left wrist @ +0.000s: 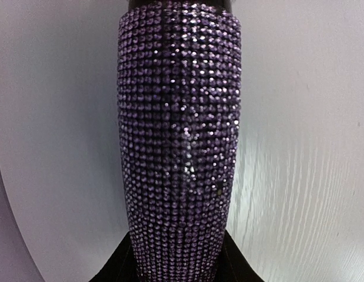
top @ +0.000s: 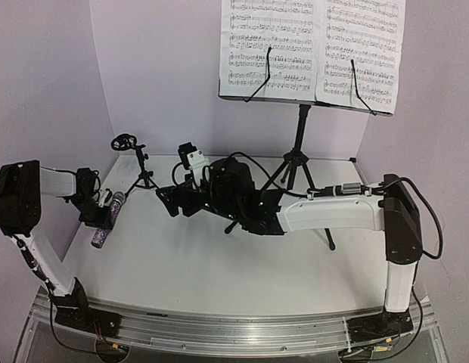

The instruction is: Pack up the instrument practice props

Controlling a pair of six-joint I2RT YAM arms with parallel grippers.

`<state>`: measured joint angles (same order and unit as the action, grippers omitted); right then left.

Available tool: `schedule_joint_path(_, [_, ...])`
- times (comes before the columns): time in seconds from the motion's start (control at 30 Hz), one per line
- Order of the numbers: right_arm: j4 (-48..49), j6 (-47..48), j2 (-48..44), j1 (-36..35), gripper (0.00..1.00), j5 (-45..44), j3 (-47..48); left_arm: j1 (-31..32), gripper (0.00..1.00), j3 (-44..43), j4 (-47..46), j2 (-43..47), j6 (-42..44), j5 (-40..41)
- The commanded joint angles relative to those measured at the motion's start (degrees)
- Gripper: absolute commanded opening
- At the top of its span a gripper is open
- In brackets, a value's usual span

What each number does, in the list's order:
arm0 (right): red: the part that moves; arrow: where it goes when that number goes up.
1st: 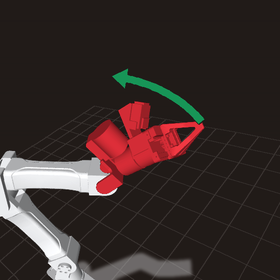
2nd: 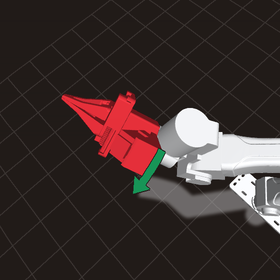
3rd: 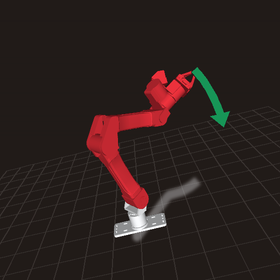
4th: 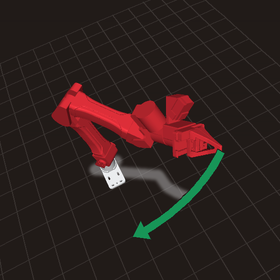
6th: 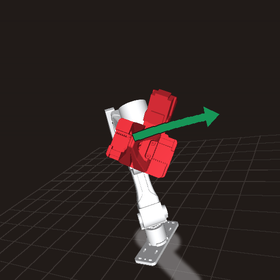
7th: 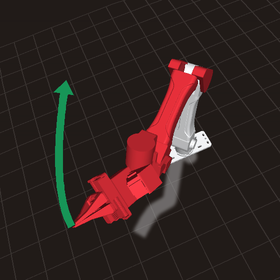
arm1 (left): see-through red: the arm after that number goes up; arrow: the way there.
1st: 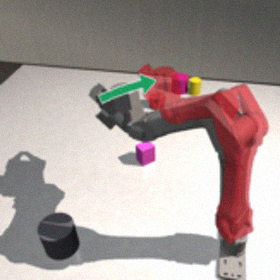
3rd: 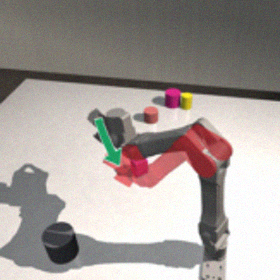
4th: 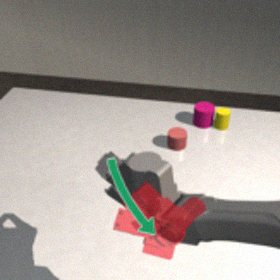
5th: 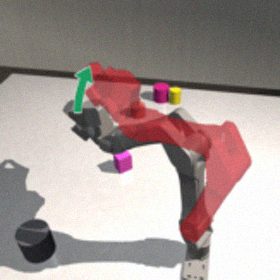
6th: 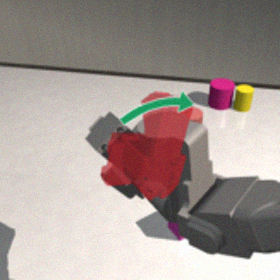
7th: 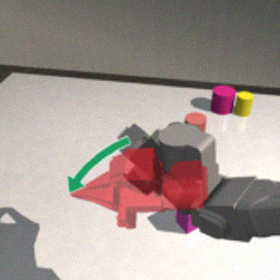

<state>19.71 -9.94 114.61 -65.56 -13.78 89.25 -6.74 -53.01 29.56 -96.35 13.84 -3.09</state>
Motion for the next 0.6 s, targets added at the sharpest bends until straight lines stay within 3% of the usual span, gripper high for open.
schedule_joint_path(0.0, [1.0, 1.2, -4.0, -0.1, 0.95, -1.3, -0.6, -1.1, 0.0, -3.6, -6.6, -6.8, -4.5, 0.5])
schedule_joint_path(0.3, [0.9, 1.6, -4.5, -0.4, 0.96, -0.8, -0.9, -2.1, 0.03, -3.8, -4.7, -8.1, -9.5, -3.1])
schedule_joint_path(0.37, [0.9, 1.9, -4.5, -0.5, 0.96, -0.3, -0.6, -2.1, 0.19, -3.8, -4.9, -8.1, -9.4, -3.6])
schedule_joint_path(0.47, [0.9, 2.4, -4.7, -0.4, 0.96, 0.7, -0.4, -2.1, 0.51, -3.2, -5.0, -7.0, -9.0, -3.6])
schedule_joint_path(0.57, [0.4, 2.7, -5.7, -0.4, 0.96, 3.3, -0.4, -2.1, 0.67, -2.9, -3.8, -4.0, -9.1, -4.7])
